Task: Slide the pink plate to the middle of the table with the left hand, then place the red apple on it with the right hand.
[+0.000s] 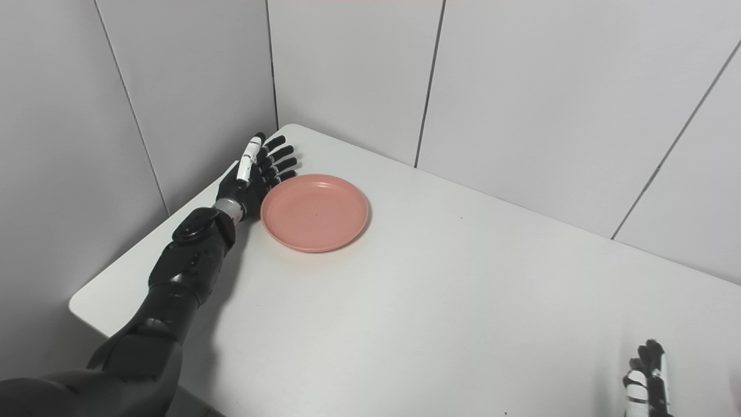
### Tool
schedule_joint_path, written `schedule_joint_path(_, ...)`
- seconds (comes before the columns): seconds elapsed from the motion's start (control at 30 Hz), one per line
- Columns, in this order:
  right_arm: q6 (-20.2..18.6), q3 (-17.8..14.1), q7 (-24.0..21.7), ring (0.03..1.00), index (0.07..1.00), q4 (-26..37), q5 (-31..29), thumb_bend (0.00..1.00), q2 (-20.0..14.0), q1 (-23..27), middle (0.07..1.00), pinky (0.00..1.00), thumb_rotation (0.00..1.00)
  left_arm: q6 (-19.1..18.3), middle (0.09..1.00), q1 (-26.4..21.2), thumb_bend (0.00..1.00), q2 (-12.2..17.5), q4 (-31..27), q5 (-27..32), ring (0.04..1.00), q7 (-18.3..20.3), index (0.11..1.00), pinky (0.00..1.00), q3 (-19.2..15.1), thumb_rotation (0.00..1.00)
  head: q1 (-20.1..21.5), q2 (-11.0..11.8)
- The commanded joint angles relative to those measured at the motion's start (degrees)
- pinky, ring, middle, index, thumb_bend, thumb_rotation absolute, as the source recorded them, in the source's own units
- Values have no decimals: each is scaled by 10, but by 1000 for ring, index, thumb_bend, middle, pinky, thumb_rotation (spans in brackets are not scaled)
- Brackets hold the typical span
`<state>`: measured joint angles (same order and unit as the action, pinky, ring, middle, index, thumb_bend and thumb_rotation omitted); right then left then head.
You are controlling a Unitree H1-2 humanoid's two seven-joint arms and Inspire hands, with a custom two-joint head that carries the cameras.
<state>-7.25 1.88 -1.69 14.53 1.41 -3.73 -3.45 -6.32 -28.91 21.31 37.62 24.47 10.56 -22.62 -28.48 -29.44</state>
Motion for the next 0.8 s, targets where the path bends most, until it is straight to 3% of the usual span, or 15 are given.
schedule_joint_path(0.0,8,-2,-1,1000,1000,16,-2,0,2,14,1000,1000,1000,-17,889,6,328,-6,-6,2,880,5,868,887,7,1000,1,-1)
schedule_joint_path(0.37,-8,-1,1,1000,1000,25,0,0,5,14,1000,1000,1000,-24,869,15,330,-19,-27,2,864,-9,848,872,14,1000,3,-2)
schedule_joint_path(0.77,0,1,-1,1000,1000,20,6,0,3,13,1000,1000,1000,-25,863,16,327,-34,-45,-9,853,-20,842,854,35,1000,7,-3)
